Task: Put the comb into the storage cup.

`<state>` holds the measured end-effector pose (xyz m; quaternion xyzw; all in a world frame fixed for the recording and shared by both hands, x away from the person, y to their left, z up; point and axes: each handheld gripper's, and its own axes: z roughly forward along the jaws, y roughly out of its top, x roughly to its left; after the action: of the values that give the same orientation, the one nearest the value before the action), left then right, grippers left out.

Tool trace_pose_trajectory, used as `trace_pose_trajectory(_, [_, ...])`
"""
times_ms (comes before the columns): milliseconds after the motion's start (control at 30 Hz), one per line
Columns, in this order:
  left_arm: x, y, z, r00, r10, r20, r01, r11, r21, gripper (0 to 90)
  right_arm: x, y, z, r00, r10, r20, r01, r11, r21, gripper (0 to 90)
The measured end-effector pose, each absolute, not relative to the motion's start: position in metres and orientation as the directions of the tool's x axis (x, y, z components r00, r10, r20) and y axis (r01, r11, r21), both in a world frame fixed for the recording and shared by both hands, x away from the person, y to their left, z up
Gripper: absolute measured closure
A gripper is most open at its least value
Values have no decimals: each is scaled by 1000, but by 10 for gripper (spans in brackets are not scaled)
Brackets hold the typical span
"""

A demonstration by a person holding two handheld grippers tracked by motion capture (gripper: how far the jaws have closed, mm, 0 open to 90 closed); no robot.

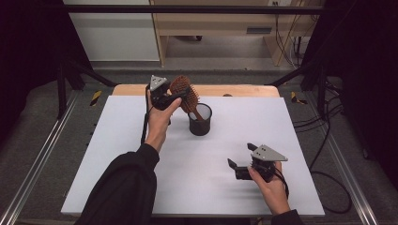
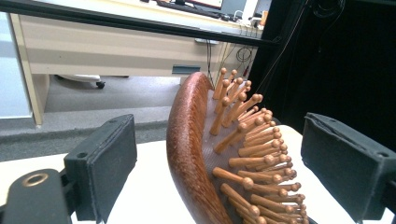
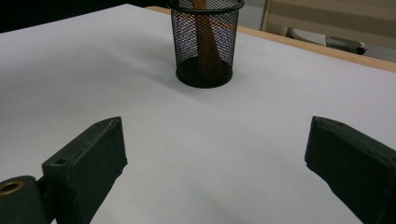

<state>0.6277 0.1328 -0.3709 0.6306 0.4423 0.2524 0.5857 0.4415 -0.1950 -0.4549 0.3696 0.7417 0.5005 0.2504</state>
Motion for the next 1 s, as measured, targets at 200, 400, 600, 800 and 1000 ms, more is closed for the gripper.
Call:
trace_pose_trajectory(200, [627, 133, -370, 483, 853, -197, 258, 77, 963, 110, 442, -195, -455, -600, 800, 0, 299, 224, 928, 55])
trace_pose_trajectory(400, [627, 132, -370, 486, 851, -197, 255, 77, 964, 95, 442, -195, -455, -600, 800, 0, 299, 224, 928, 55])
trace_pose_trajectory(600, [626, 130, -370, 489, 851, -192, 252, 73, 965, 67, 442, -195, -455, -600, 800, 0, 298, 223, 928, 55])
trace_pose_trajectory(800, [624, 130, -369, 487, 853, -188, 243, 75, 967, 46, 442, -195, -455, -601, 800, 0, 299, 224, 928, 55])
trace_pose_trajectory(1000, [622, 132, -368, 488, 853, -184, 227, 79, 971, 44, 442, -195, -455, -600, 800, 0, 299, 224, 928, 55])
